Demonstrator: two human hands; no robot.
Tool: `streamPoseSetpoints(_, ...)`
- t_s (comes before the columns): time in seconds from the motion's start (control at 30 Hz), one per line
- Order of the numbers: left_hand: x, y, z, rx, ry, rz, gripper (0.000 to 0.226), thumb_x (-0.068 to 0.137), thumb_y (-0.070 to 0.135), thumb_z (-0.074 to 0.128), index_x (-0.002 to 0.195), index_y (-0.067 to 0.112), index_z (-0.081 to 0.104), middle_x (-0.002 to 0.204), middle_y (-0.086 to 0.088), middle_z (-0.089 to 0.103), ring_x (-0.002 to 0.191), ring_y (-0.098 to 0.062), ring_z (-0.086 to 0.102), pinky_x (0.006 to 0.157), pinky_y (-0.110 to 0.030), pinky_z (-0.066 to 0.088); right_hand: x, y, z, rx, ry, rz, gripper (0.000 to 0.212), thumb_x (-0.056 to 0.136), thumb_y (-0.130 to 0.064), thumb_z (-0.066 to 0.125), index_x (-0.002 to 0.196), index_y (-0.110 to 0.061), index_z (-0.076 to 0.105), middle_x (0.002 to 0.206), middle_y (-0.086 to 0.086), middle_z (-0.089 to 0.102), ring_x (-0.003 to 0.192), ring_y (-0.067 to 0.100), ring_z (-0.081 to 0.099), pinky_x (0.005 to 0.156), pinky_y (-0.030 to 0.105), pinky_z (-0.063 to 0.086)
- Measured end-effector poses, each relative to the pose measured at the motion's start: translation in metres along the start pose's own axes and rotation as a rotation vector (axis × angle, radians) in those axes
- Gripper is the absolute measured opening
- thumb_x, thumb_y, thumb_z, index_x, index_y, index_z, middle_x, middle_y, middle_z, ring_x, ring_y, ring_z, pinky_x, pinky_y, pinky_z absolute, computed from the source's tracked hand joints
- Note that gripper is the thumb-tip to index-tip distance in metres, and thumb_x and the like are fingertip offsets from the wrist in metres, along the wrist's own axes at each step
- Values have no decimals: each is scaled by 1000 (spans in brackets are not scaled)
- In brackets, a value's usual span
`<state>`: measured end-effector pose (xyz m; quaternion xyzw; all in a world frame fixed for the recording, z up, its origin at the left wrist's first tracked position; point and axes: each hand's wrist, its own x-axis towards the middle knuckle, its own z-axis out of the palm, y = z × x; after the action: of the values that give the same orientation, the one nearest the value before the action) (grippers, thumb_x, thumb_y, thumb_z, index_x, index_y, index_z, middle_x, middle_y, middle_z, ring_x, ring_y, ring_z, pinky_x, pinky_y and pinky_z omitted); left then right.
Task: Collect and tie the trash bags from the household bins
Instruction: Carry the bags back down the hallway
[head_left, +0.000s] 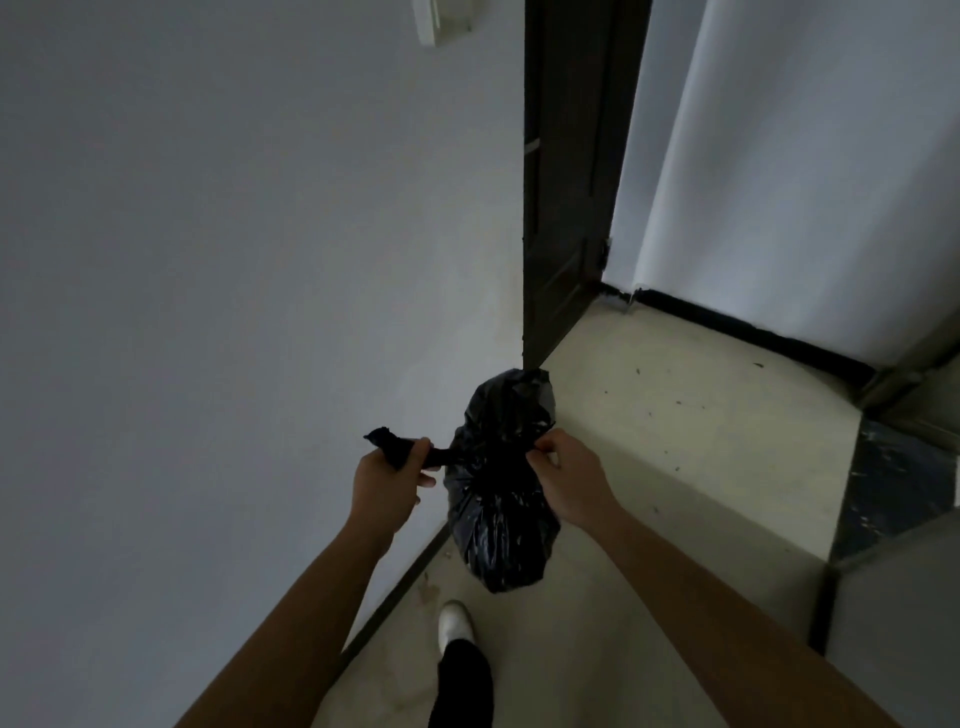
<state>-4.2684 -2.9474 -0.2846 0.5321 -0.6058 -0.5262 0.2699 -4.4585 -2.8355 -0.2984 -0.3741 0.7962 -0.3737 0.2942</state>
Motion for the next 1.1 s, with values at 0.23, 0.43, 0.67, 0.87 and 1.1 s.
streamPoseSetpoints(0.23, 136, -20, 38, 40, -151, -109, 13, 97, 23, 64, 96, 14, 71, 87, -2, 76, 61, -4, 68, 49, -22, 51, 120, 36, 29, -2, -7, 205, 13, 101, -19, 51, 107, -9, 55, 104, 12, 63, 87, 26, 58, 73, 31, 40)
streamPoseSetpoints(0.43, 233, -91, 82, 225, -216, -260, 15, 97, 29, 64, 83, 27, 71, 79, -8, 77, 74, -26, 73, 71, -46, 60, 207, 105, 88, -56, -63, 348, 11, 104, -20, 42, 110, -12, 46, 92, 8, 60, 73, 25, 59, 63, 37, 44)
streamPoseSetpoints(0.67, 320, -281, 160, 472, -189, -369, 29, 98, 26, 62, 85, 4, 74, 58, 11, 58, 54, 3, 51, 49, -6, 38, 289, 291, 220, -71, -200, 437, 17, 105, -20, 41, 117, -11, 48, 95, 7, 61, 83, 29, 61, 65, 31, 37)
streamPoseSetpoints(0.87, 359, -448, 205, 465, -68, -488, 26, 99, 26, 59, 99, 4, 74, 78, -11, 73, 74, -28, 70, 67, -32, 55, 358, 433, 327, -202, -503, 365, 25, 104, -26, 43, 122, -12, 52, 108, 16, 65, 96, 35, 62, 81, 43, 51)
streamPoseSetpoints(1.1, 382, -535, 221, 505, -76, -484, 9, 88, 37, 60, 80, 31, 59, 81, -1, 73, 81, -25, 72, 77, -52, 60, 396, 493, 380, -168, -537, 414, 45, 107, -22, 32, 152, -19, 32, 142, 13, 53, 115, 28, 58, 93, 33, 45)
